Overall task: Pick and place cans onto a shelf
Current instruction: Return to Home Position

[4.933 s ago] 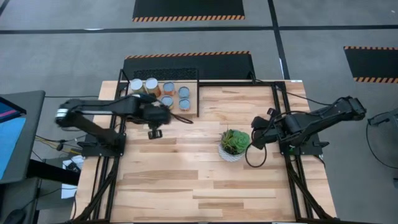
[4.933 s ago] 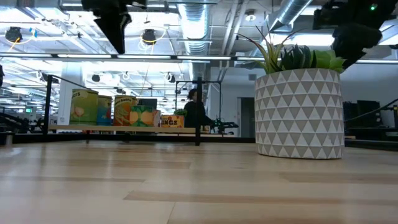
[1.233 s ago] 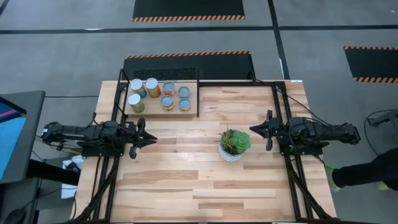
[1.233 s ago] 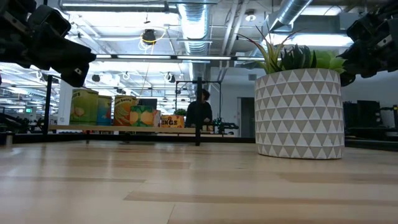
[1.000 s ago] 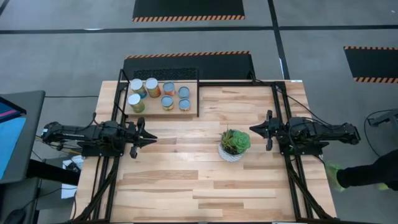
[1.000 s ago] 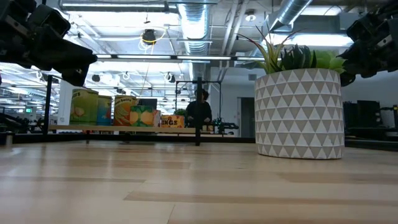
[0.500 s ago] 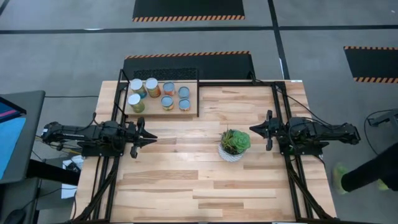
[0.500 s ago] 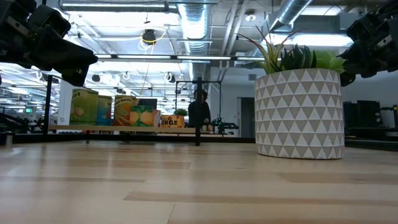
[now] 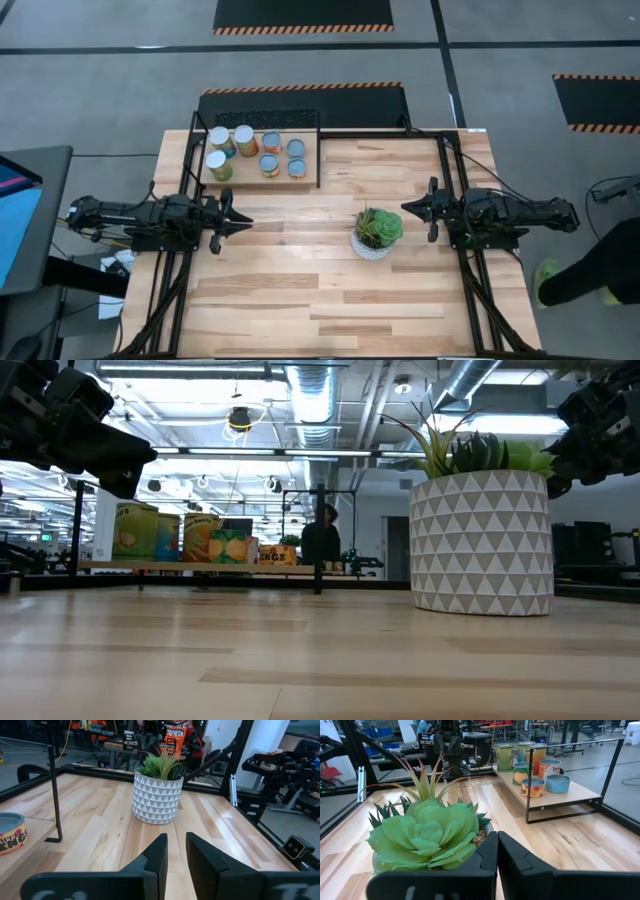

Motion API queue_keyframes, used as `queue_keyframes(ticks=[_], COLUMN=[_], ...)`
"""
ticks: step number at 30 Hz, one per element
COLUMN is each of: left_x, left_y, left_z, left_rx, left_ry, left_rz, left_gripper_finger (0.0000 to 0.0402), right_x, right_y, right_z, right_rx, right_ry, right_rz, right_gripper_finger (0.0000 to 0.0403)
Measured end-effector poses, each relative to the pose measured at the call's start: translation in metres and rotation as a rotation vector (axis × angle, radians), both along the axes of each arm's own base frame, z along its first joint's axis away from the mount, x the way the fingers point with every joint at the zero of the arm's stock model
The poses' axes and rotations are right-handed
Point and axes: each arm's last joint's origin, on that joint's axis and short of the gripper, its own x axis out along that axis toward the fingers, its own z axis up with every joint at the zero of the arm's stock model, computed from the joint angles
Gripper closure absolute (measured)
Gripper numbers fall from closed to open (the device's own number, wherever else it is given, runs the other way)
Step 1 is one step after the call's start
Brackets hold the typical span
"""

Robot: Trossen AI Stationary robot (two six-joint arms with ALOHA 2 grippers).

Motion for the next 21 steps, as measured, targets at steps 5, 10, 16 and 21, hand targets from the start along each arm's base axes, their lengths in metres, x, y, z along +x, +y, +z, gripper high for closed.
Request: queue_keyframes(ticks=[5, 10, 16, 21], left_x=[0.0000, -0.0001, -0.0001, -0.0001], left_y=[0.0000, 0.0002, 0.0005, 0.0008], left_z=[0.0000, 0.0001, 0.0001, 0.0000], left_rx=[0.000, 0.000, 0.019, 0.031], left_ry=[0.000, -0.001, -0.003, -0.001], left_rz=[0.000, 0.003, 0.013, 0.022], left_gripper_finger=[0.0345, 0.0345, 0.0345, 0.0345], right_x=[0.0000, 0.0000, 0.0000, 0.0000], right_y=[0.0000, 0.0000, 0.0000, 0.0000], right_z=[0.0000, 0.0000, -0.0001, -0.0001], right_rx=[0.000, 0.000, 0.000, 0.000], right_ry=[0.000, 0.000, 0.000, 0.000], right_rz=[0.000, 0.000, 0.000, 0.000], right_gripper_finger=[0.0375, 0.0375, 0.0375, 0.0375])
